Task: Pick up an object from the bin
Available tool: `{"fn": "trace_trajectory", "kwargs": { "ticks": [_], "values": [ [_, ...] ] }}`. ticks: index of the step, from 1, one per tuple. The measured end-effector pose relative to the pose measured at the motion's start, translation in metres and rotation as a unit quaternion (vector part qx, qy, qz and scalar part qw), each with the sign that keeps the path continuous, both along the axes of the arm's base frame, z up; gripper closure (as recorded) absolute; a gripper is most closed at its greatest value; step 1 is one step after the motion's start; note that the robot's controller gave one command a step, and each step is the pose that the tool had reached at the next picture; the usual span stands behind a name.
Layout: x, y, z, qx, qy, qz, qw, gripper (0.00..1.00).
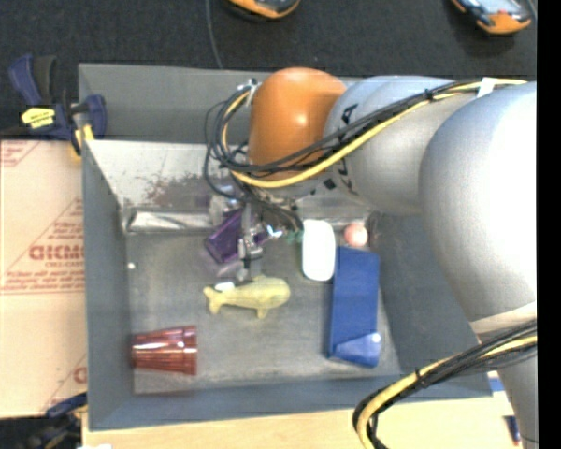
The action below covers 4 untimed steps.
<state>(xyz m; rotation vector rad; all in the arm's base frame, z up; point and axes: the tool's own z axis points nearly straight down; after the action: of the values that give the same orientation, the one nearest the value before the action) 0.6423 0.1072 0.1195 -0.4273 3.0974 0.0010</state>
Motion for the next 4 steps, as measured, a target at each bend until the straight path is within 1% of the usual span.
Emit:
{"fn": "trace_trajectory", "kwargs": {
  "ticks": [1,2,3,4],
  "values": [
    [-0.005,-0.002,-0.018,-0.001,-0.0006,0.01,1.0,0.0],
    [-0.027,-0.025,0.003,-0.002,-0.001,0.113,0.9936,0.0],
    [-0.02,-0.065,-0.02,0.007,-0.0047,-0.106,0.9943,0.0],
    [-0.023,-0.032,0.051,0.003,-0.0027,-0.105,0.9944,0.0]
  ]
}}
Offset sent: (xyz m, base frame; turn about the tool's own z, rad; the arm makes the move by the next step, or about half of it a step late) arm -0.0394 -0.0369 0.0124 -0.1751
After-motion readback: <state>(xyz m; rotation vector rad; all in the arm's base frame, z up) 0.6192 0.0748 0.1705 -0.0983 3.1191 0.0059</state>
